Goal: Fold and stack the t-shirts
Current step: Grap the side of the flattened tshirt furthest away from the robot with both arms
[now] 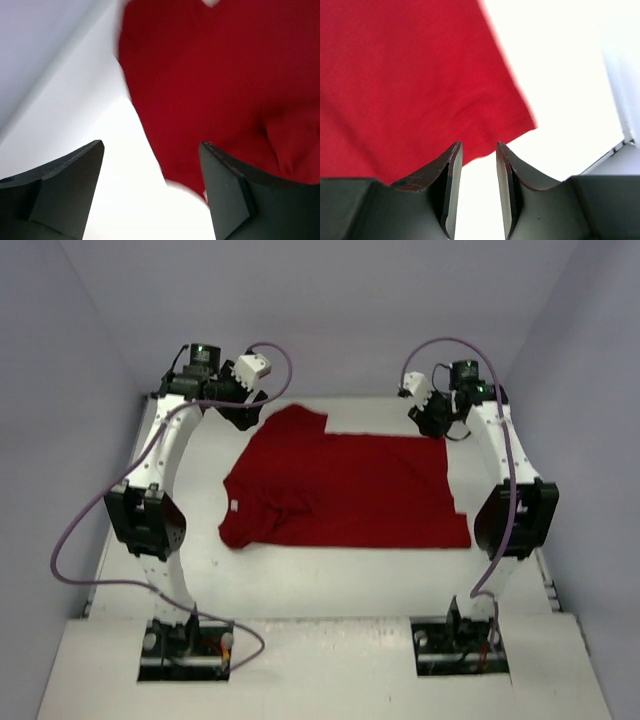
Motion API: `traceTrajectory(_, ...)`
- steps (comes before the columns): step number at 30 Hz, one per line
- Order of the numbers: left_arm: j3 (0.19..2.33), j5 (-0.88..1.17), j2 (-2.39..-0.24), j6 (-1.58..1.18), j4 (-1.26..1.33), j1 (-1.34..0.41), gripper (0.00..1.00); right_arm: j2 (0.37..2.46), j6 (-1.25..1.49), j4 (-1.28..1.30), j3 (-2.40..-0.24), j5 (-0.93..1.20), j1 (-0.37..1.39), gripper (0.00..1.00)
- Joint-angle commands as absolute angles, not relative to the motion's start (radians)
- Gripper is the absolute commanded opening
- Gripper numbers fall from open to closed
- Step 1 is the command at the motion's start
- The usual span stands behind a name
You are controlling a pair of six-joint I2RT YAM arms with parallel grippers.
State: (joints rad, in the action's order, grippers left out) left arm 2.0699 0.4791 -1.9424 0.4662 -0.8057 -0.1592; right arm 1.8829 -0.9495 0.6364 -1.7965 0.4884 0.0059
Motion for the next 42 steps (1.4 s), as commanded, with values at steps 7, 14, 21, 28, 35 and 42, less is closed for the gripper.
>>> traceTrajectory(7,2.622,0.697,-2.479,-0.111,-0.478,-0.129,0.73,2.207,-0.608,0.615,-1.961,0.743,-0.142,0.28)
traceTrajectory(14,2.602,0.641,-2.604,-0.330,-0.026,-0.127,0.77,2.226,-0.630,0.612,-1.894,0.717,-0.182,0.28)
traceTrajectory(21,2.621,0.482,-2.682,-0.305,-0.036,-0.127,0.77,2.202,-0.635,0.615,-1.858,0.718,-0.187,0.28)
traceTrajectory(28,2.659,0.472,-2.742,-0.293,-0.113,-0.133,0.77,2.153,-0.624,0.613,-1.821,0.701,-0.196,0.33)
traceTrajectory(35,2.683,0.480,-2.769,-0.273,-0.216,-0.132,0.77,2.193,-0.507,0.603,-1.960,0.712,-0.216,0.43)
traceTrajectory(42,2.707,0.492,-2.806,-0.268,-0.272,-0.142,0.76,2.342,-0.439,0.600,-2.136,0.655,-0.218,0.45)
